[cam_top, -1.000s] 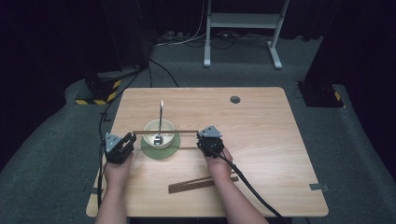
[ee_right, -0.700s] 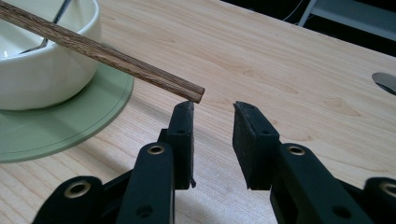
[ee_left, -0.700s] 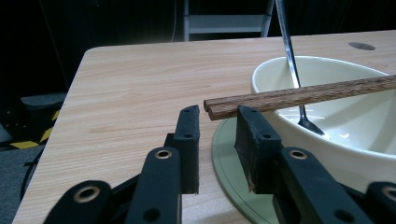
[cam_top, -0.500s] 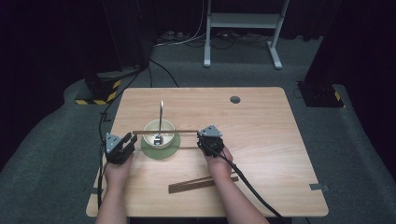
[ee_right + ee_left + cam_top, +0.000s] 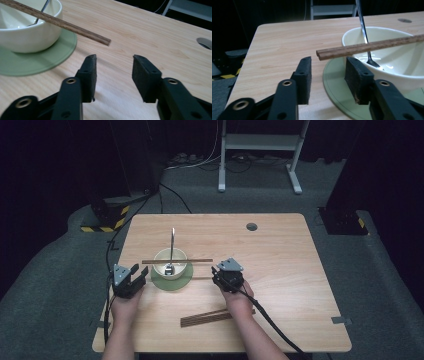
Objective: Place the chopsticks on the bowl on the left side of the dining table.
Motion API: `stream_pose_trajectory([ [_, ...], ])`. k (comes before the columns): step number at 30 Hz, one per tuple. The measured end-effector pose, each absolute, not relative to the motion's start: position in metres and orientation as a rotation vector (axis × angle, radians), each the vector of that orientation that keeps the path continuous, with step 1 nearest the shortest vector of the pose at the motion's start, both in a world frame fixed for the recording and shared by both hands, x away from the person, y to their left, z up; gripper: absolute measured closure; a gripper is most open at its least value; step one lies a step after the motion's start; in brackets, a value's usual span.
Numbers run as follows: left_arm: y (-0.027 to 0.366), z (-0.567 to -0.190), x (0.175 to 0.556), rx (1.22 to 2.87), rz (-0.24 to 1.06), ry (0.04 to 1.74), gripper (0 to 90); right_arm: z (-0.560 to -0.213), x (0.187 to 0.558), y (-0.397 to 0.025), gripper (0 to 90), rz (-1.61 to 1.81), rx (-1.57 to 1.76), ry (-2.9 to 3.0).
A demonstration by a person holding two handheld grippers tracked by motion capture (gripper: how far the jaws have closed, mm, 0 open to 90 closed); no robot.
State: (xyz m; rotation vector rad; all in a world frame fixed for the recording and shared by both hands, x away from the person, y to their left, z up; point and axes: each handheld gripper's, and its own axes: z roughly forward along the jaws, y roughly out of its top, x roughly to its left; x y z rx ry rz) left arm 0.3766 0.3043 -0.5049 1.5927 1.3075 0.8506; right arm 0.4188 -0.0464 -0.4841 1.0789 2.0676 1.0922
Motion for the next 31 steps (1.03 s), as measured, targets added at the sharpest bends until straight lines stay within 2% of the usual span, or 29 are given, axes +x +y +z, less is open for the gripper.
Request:
stream_pose_trajectory([
  [2,0.303,-0.504,0.37,1.603,0.88,1.276,52.5,-0.483,0.41,-0.061,46.3,1.095,1.094,2.066],
  [6,0.301,-0.499,0.354,1.6,0.845,1.275,47.2,-0.486,0.395,-0.108,37.7,1.049,1.108,2.042],
  [10,0.291,-0.503,0.335,1.642,0.746,1.292,39.2,-0.493,0.385,-0.173,36.8,1.017,1.219,2.007],
  [16,0.27,-0.518,0.314,1.79,0.643,1.34,28.6,-0.509,0.372,-0.243,34.4,0.929,1.352,2.034],
  [18,0.263,-0.526,0.314,1.845,0.569,1.378,24.2,-0.515,0.366,-0.255,31.6,0.91,1.386,2.039],
  [20,0.255,-0.528,0.317,1.938,0.584,1.39,18.7,-0.521,0.363,-0.261,26.2,0.878,1.419,2.05],
  [23,0.25,-0.529,0.315,1.976,0.616,1.331,18.4,-0.522,0.365,-0.265,20.6,0.862,1.455,2.073],
  [25,0.251,-0.529,0.317,1.954,0.58,1.353,18.0,-0.524,0.367,-0.265,18.2,0.869,1.448,2.066],
  [31,0.25,-0.529,0.318,1.965,0.589,1.354,16.3,-0.524,0.368,-0.259,15.8,0.858,1.478,2.05],
])
